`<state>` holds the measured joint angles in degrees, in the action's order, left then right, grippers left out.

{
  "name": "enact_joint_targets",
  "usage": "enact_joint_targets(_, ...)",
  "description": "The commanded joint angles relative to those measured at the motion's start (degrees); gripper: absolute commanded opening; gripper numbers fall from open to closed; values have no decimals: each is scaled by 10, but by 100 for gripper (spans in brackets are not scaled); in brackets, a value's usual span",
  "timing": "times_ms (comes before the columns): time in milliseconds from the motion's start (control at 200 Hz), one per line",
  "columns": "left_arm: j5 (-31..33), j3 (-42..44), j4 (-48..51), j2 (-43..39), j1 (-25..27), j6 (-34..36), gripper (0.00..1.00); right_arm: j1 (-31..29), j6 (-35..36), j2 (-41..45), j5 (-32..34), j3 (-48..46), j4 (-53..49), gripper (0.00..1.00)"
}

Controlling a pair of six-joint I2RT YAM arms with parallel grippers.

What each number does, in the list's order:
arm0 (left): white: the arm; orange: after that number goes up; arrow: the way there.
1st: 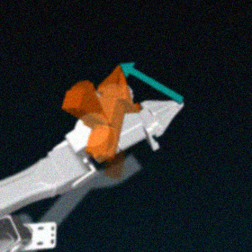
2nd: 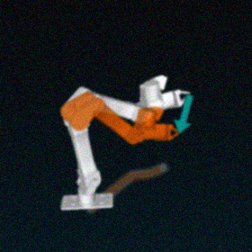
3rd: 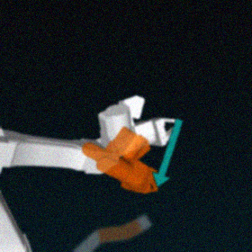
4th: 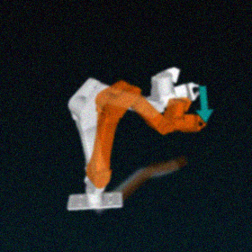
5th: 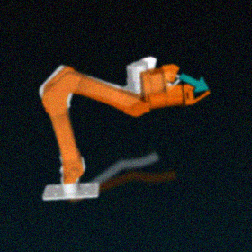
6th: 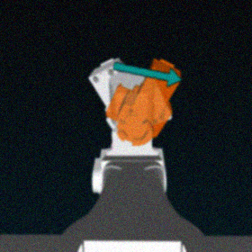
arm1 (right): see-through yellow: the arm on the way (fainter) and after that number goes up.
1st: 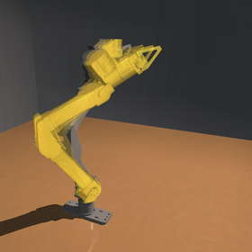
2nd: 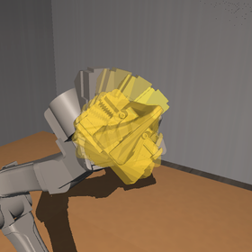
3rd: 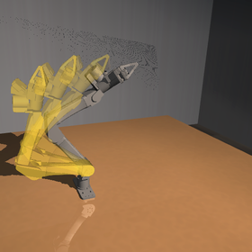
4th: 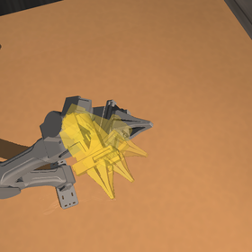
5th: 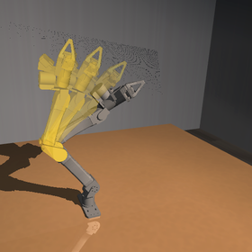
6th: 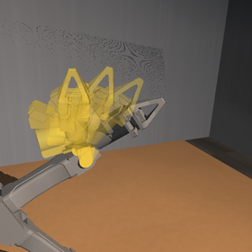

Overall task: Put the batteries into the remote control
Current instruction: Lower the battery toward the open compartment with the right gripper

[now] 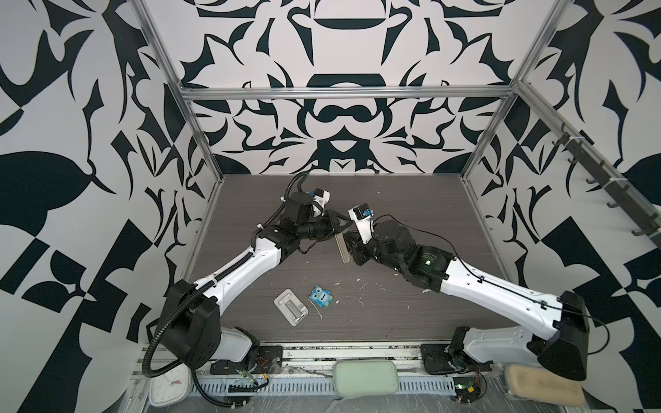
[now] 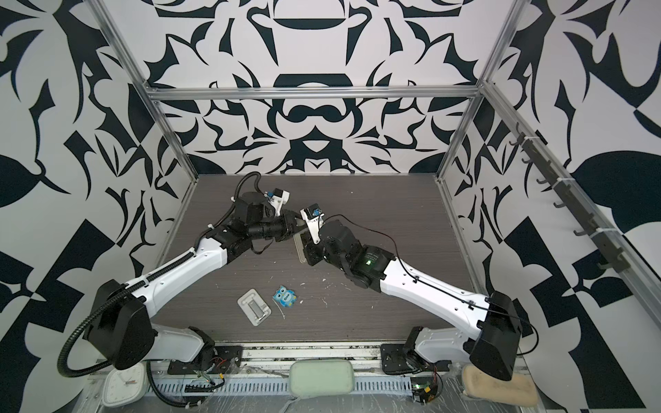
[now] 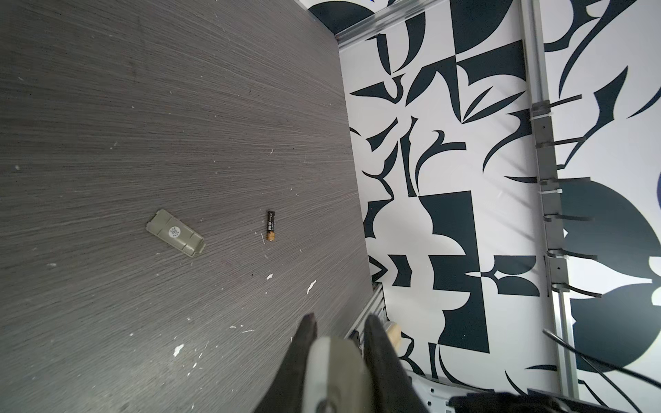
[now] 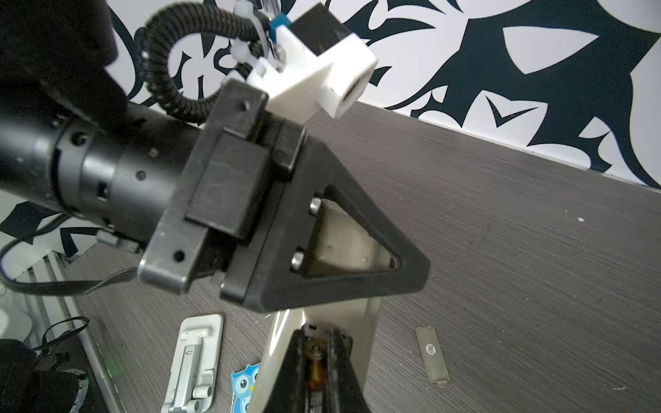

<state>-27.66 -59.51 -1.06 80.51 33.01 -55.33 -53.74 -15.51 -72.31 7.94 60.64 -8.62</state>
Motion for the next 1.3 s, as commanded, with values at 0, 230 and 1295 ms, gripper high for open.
enact_joint_targets(0, -7, 4, -23, -25, -2, 0, 0, -2, 0, -1, 17, 19, -23, 17)
enact_joint_targets(230, -11, 2, -34, -22, -2, -1, 0, -1, -1, -1, 24, 23, -25, 23)
enact_joint_targets(1295, -88, -8, -9, -8, -15, 16, 0, -2, 147, 32, -44, 168, -181, 62)
